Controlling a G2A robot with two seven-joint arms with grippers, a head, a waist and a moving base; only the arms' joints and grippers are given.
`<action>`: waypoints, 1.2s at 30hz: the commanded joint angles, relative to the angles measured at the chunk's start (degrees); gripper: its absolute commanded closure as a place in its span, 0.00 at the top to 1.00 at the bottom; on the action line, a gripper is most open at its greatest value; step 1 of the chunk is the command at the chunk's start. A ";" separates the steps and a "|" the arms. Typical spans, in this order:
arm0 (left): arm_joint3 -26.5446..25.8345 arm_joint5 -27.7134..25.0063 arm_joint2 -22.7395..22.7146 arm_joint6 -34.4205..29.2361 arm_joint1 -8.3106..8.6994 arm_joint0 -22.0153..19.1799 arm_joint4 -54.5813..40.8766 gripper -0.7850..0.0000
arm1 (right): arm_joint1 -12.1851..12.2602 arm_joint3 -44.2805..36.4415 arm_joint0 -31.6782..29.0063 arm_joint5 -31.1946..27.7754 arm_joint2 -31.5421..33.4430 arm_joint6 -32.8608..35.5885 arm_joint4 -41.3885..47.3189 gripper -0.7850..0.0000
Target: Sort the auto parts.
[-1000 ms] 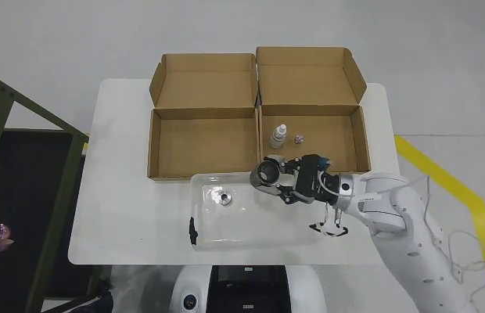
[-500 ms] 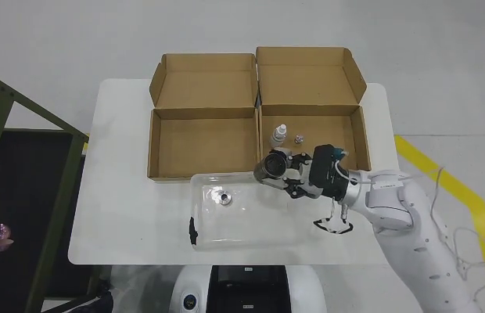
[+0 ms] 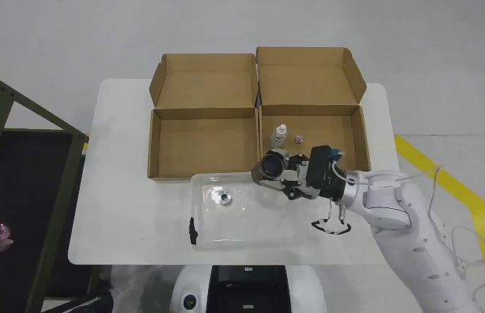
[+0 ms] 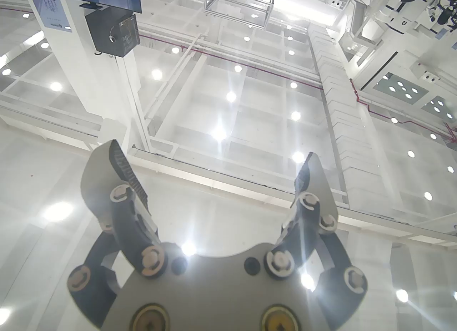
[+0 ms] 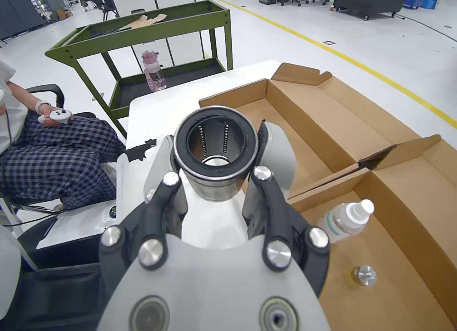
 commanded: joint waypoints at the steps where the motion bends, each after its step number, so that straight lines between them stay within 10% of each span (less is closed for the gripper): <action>1: 0.00 0.00 0.00 0.00 0.00 0.00 0.00 1.00 | -0.16 0.05 0.58 0.52 -1.13 -0.19 -0.56 0.00; 36: 0.00 0.00 0.00 0.00 0.00 0.00 0.00 1.00 | -7.15 19.19 22.32 21.27 -22.74 7.98 -10.23 0.00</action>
